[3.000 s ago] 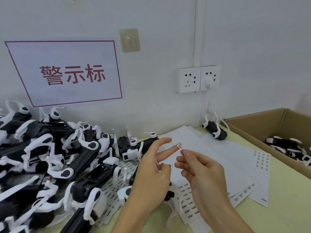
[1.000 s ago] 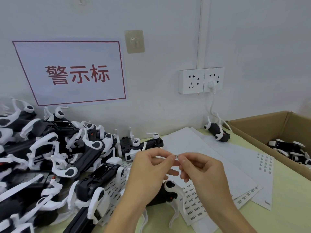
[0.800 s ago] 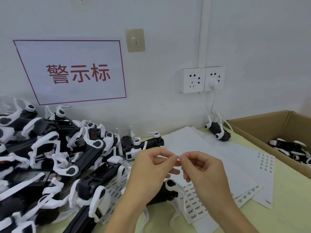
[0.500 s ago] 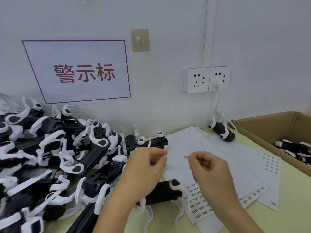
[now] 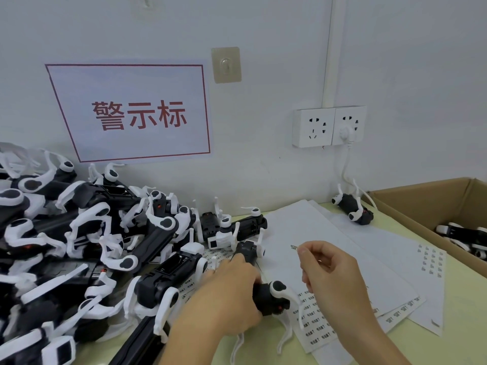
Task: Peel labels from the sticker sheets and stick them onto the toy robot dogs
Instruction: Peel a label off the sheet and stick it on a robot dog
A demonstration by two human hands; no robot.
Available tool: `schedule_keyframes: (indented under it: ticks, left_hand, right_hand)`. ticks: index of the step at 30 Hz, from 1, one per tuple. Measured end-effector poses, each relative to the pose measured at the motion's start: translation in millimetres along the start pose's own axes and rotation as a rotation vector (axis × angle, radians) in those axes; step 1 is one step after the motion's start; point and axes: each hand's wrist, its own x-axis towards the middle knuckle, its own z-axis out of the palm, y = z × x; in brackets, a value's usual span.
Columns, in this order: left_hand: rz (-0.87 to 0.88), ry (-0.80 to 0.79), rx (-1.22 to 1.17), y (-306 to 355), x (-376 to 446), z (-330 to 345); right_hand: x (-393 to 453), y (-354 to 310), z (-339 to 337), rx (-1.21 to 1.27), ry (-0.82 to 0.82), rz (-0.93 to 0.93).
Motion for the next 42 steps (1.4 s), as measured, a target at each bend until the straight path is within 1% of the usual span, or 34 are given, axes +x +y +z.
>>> schedule_keyframes:
  ticks: [3, 6, 8, 12, 15, 19, 21, 23, 26, 31, 33, 35, 37, 42]
  left_hand:
    - [0.045, 0.042, -0.076, -1.6, 0.0, -2.0]
    - [0.099, 0.142, -0.229, 1.9, -0.2, -6.2]
    - [0.13, 0.239, -0.237, 5.7, 0.1, -7.6]
    - [0.125, 0.398, -0.167, 12.3, 2.0, -5.1]
    - [0.145, 0.437, -0.148, 19.5, 4.5, -1.5]
    - [0.166, 0.452, -0.109, 23.9, 7.7, 2.1]
    - [0.172, 0.46, -0.141, 23.7, 9.0, 4.7]
    - [0.167, 0.44, -0.24, 23.3, 9.8, 7.7]
    - [0.144, 0.347, -0.524, 22.3, 10.6, 9.4]
    - [0.089, 0.365, -0.912, 23.6, 15.4, 9.5]
    - [0.036, 0.337, -1.103, 24.8, 17.5, 11.3]
    - [0.0, 0.307, -1.242, 24.1, 18.7, 13.4]
    - [-0.022, 0.285, -1.318, 21.4, 21.2, 15.4]
    - [-0.021, 0.261, -1.412, 13.9, 24.3, 19.4]
  right_hand:
    - [0.6, 0.4, 0.6, 0.013, 0.019, 0.002]
    - [1.3, -2.8, 0.3, 0.065, 0.057, -0.026]
    - [0.5, -6.4, 0.3, 0.114, 0.042, -0.046]
    - [-5.6, -11.9, -0.2, 0.197, -0.058, -0.086]
    - [-7.6, -10.4, 0.3, 0.151, -0.098, -0.077]
    - [-1.2, -4.2, -3.2, 0.1, -0.082, -0.064]
    - [1.9, -1.8, -6.6, 0.076, -0.07, -0.072]
    - [4.5, -1.2, -10.0, 0.097, -0.055, -0.054]
    - [8.7, -3.9, -16.3, 0.191, 0.005, -0.016]
    - [15.4, -3.4, -26.6, 0.407, 0.135, -0.015]
    - [14.7, -2.5, -26.4, 0.463, 0.153, -0.034]
    - [13.5, -2.5, -24.1, 0.491, 0.145, -0.061]
    - [12.6, -2.8, -21.6, 0.495, 0.134, -0.091]
    - [8.5, -3.3, -17.0, 0.467, 0.111, -0.116]
